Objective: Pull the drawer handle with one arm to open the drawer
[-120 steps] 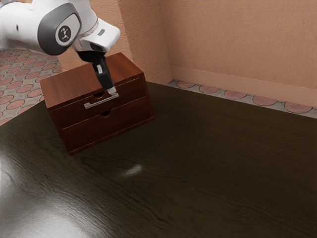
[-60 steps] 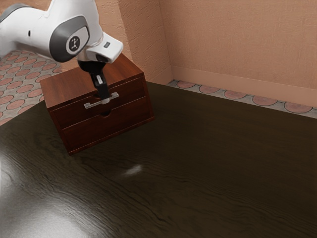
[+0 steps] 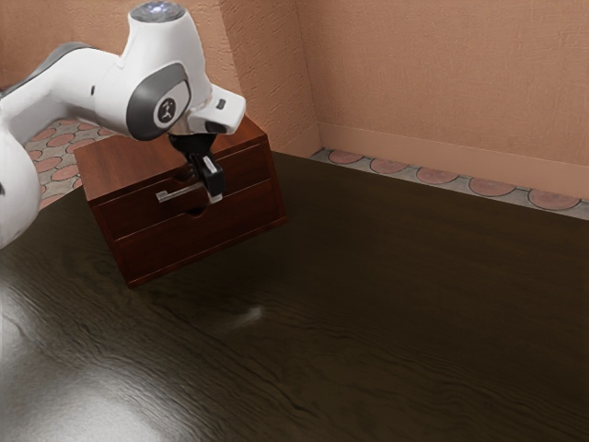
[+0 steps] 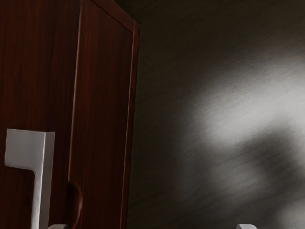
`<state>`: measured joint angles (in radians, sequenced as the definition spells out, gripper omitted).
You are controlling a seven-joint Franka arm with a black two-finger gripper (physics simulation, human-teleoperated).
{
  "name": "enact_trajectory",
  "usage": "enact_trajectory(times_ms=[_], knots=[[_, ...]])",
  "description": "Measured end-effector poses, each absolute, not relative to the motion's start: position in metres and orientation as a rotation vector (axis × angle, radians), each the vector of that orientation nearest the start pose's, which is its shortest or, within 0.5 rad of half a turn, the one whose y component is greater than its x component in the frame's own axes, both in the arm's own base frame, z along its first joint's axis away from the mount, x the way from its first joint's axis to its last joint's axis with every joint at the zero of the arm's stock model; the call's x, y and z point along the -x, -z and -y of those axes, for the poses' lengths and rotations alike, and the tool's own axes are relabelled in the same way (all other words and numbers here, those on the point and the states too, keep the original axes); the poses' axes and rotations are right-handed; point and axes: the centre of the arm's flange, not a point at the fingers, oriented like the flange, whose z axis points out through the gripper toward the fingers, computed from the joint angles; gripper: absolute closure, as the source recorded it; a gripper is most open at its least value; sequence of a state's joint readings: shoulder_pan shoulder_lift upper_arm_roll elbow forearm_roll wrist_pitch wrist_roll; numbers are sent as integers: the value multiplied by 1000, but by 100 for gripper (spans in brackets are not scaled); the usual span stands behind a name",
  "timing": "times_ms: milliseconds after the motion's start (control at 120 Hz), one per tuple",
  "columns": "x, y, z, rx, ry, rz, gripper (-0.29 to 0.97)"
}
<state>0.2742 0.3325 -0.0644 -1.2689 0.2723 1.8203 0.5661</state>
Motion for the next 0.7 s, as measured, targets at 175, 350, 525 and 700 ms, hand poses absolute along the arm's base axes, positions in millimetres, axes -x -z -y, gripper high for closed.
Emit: enact_trajectory(times_ms=[175, 350, 525, 700], knots=[[-658, -597, -182, 2737, 220, -498, 25], [-655, -600, -194, 2688, 202, -469, 25], [-655, -600, -198, 2652, 180, -491, 27], [-655, -596, -199, 2644, 165, -508, 31]])
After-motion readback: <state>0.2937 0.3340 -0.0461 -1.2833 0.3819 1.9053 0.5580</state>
